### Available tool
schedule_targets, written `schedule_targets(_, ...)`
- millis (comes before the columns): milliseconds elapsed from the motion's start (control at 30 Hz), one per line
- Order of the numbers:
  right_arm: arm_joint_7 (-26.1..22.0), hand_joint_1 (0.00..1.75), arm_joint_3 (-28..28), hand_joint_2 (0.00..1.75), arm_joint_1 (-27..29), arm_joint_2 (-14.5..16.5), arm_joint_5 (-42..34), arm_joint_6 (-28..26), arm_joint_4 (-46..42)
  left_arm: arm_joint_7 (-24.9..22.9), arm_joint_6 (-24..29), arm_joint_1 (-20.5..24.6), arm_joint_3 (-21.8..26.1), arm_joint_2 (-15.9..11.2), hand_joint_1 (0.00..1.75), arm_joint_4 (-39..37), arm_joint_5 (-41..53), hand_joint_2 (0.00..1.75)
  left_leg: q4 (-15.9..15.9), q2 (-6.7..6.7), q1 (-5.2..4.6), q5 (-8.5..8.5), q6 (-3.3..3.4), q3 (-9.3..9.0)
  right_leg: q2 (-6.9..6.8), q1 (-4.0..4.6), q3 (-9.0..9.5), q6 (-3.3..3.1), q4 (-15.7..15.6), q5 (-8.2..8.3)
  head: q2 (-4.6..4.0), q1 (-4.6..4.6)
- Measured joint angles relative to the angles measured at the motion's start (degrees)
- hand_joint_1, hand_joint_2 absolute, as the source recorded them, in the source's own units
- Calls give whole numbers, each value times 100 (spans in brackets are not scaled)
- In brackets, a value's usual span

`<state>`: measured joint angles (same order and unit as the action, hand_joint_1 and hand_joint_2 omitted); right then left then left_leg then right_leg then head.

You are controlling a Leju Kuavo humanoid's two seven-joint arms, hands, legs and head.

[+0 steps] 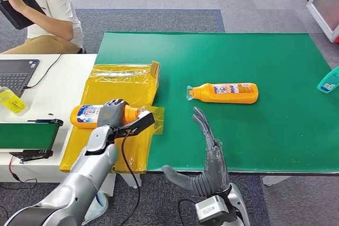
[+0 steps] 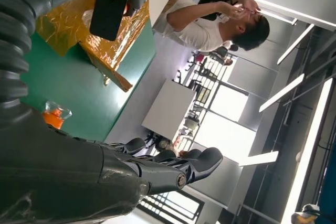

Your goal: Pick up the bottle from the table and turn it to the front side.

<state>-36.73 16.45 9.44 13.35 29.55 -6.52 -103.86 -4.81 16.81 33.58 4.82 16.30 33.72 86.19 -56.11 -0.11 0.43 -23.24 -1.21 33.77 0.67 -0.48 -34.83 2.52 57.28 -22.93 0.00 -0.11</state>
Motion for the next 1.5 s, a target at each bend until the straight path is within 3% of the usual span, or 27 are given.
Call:
schedule_targets(733,185,0,112,175,50,4,-7,89,-36,233,-13,17,498,136,175,171,80,175,0,0,0,4,-1,-2,-2,-1,3,-1,1,1,0,-1)
schedule_targets(1500,326,0,132,175,119,0,61,81,-308,487,-156,109,503,383,175,381,-33,175,-1,-2,0,7,4,8,-5,-1,-5,5,0,0,0,-1)
